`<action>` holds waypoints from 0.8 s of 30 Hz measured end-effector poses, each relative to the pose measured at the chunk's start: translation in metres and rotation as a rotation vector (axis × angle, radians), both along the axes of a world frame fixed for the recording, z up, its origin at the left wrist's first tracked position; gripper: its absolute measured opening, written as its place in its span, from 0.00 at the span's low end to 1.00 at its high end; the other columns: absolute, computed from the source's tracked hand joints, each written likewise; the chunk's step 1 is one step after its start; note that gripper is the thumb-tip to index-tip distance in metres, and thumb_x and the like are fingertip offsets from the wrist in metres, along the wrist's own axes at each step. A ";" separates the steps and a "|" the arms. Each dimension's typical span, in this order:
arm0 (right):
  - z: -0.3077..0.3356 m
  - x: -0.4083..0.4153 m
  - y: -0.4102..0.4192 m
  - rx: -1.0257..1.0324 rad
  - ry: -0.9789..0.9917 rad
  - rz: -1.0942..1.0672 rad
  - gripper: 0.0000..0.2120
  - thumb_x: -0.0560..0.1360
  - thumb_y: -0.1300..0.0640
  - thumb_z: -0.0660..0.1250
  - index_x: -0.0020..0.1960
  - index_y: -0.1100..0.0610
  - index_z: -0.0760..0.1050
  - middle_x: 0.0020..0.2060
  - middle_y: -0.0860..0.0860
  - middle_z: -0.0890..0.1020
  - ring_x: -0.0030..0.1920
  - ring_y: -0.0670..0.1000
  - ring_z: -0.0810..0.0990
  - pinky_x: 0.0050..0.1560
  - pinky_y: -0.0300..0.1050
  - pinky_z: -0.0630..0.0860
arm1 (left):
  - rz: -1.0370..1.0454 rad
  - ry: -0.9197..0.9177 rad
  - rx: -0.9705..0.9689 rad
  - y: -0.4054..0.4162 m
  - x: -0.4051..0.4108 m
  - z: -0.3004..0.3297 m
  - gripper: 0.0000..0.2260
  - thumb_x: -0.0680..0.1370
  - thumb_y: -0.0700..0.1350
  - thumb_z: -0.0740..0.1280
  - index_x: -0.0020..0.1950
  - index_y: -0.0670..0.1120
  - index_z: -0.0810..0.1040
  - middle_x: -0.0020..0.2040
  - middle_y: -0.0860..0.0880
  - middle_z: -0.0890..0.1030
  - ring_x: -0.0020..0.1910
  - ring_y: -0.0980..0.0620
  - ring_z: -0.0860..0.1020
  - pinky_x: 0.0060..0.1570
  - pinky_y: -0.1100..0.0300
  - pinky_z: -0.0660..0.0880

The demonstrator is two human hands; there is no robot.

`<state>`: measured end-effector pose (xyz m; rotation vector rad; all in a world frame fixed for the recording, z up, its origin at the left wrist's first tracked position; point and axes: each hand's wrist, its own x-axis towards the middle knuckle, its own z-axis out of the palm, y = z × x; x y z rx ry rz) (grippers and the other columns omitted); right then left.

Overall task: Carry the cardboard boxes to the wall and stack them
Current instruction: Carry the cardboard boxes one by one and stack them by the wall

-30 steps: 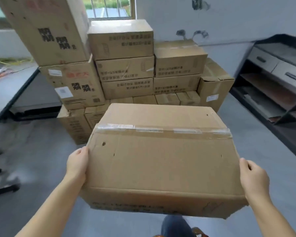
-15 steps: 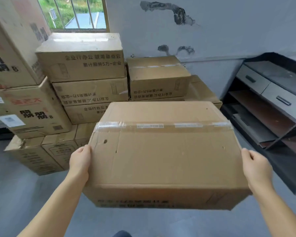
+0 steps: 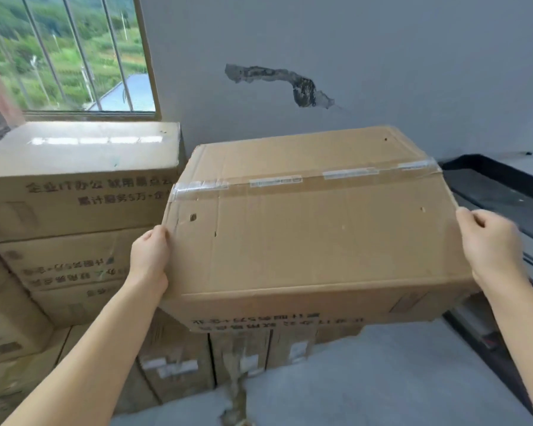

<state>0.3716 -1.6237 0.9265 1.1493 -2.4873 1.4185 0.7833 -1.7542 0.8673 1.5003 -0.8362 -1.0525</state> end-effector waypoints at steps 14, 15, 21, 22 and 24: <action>0.046 -0.030 -0.273 -0.164 -0.053 0.117 0.20 0.77 0.52 0.56 0.33 0.65 0.60 0.26 0.53 0.60 0.28 0.51 0.56 0.31 0.50 0.53 | 0.142 0.002 -0.117 -0.234 -0.030 0.064 0.11 0.77 0.45 0.57 0.34 0.49 0.64 0.33 0.49 0.62 0.32 0.52 0.59 0.31 0.57 0.55; 0.045 -0.029 -0.290 -0.150 -0.055 0.140 0.19 0.78 0.52 0.56 0.33 0.61 0.58 0.26 0.52 0.58 0.28 0.51 0.55 0.31 0.50 0.53 | 0.162 -0.006 -0.108 -0.242 -0.029 0.063 0.11 0.77 0.45 0.57 0.34 0.48 0.64 0.33 0.49 0.61 0.32 0.52 0.59 0.31 0.57 0.55; 0.027 -0.040 -0.383 -0.086 -0.074 0.252 0.19 0.80 0.54 0.56 0.33 0.59 0.57 0.28 0.55 0.58 0.29 0.53 0.55 0.31 0.50 0.51 | 0.255 -0.103 -0.080 -0.287 -0.030 0.049 0.12 0.78 0.44 0.56 0.33 0.48 0.61 0.32 0.49 0.59 0.30 0.52 0.57 0.31 0.58 0.54; 0.022 -0.041 -0.396 -0.070 -0.087 0.262 0.19 0.80 0.54 0.56 0.33 0.59 0.57 0.27 0.55 0.58 0.29 0.53 0.55 0.31 0.50 0.51 | 0.266 -0.145 -0.073 -0.293 -0.030 0.049 0.13 0.78 0.43 0.55 0.33 0.47 0.60 0.31 0.48 0.58 0.30 0.52 0.57 0.30 0.58 0.53; 0.012 -0.044 -0.420 -0.043 -0.119 0.277 0.19 0.79 0.55 0.56 0.32 0.58 0.56 0.27 0.55 0.57 0.29 0.53 0.55 0.31 0.49 0.51 | 0.280 -0.235 -0.055 -0.305 -0.028 0.048 0.12 0.78 0.43 0.56 0.34 0.46 0.62 0.31 0.48 0.60 0.30 0.52 0.58 0.30 0.57 0.54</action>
